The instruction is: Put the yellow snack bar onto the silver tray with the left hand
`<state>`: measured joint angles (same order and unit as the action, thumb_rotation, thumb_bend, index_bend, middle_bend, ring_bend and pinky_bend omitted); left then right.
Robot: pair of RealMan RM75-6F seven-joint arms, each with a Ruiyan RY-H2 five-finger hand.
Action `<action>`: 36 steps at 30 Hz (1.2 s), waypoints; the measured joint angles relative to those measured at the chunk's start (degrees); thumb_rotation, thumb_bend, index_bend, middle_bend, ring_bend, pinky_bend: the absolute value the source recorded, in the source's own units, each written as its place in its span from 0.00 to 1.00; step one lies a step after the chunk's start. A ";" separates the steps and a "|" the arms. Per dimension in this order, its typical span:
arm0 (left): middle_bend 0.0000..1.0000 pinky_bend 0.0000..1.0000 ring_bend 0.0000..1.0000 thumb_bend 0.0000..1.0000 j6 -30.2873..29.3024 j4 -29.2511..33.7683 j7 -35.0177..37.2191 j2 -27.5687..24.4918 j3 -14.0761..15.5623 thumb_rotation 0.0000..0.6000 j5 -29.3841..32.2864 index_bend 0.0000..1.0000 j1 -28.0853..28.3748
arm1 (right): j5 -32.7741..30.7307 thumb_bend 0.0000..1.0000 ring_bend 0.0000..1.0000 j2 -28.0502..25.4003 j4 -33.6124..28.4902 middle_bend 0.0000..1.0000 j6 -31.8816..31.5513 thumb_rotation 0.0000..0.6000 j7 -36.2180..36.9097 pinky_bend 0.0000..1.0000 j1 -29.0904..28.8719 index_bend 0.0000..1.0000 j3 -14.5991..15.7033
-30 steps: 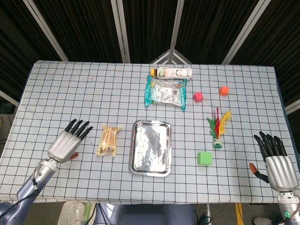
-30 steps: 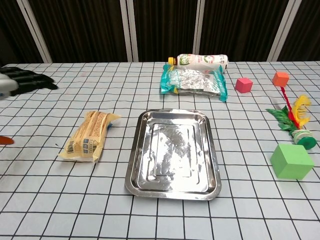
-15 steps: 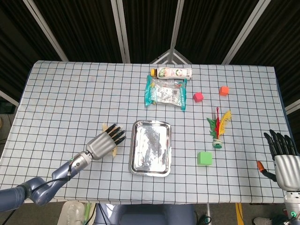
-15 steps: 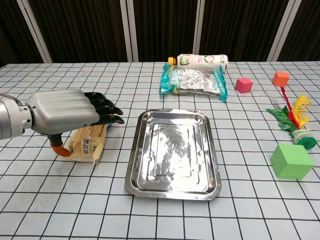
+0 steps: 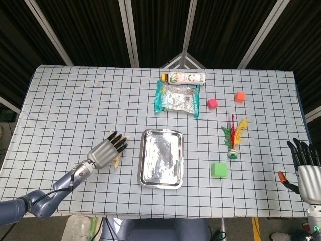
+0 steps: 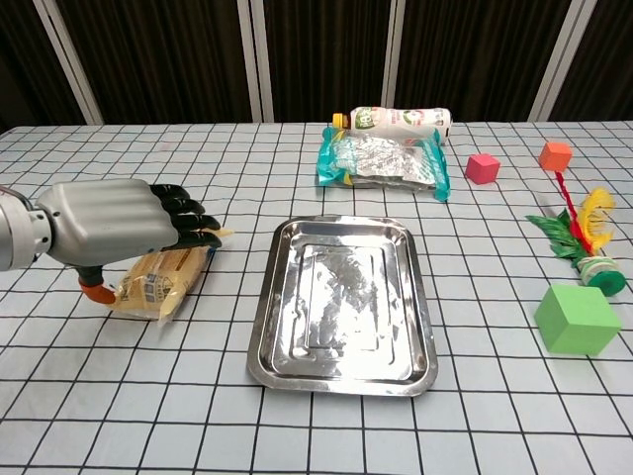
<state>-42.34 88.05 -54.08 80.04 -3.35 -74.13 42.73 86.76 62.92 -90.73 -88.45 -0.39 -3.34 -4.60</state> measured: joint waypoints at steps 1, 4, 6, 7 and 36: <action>0.11 0.07 0.03 0.00 -0.01 -0.58 -0.28 0.25 0.16 1.00 0.52 0.11 0.17 | 0.06 0.34 0.00 -0.05 -0.07 0.00 -0.01 1.00 -0.03 0.00 0.01 0.00 0.02; 0.25 0.13 0.13 0.01 0.35 -2.76 -0.38 1.65 0.43 1.00 1.80 0.22 0.84 | 0.31 0.34 0.00 -0.12 -0.32 0.00 -0.23 1.00 -0.21 0.00 0.07 0.00 0.05; 0.34 0.19 0.22 0.03 0.76 -4.30 -0.27 2.87 0.53 1.00 2.40 0.29 1.44 | 0.72 0.34 0.00 -0.09 -0.50 0.00 -0.44 1.00 -0.44 0.00 0.11 0.00 0.14; 0.38 0.21 0.24 0.04 1.04 -5.25 0.04 3.75 0.59 1.00 2.66 0.31 1.92 | 0.92 0.34 0.00 -0.07 -0.59 0.00 -0.51 1.00 -0.59 0.00 0.12 0.00 0.20; 0.24 0.27 0.22 0.07 -5.64 -8.89 16.00 16.35 -4.20 1.00 -9.58 0.27 10.95 | 1.37 0.34 0.00 -0.96 -1.39 0.00 2.06 1.00 1.64 0.00 -0.92 0.00 0.72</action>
<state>-47.98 79.16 -38.09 96.39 -7.55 -83.71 53.68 88.13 61.96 -92.12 -86.39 1.25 -4.26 -3.88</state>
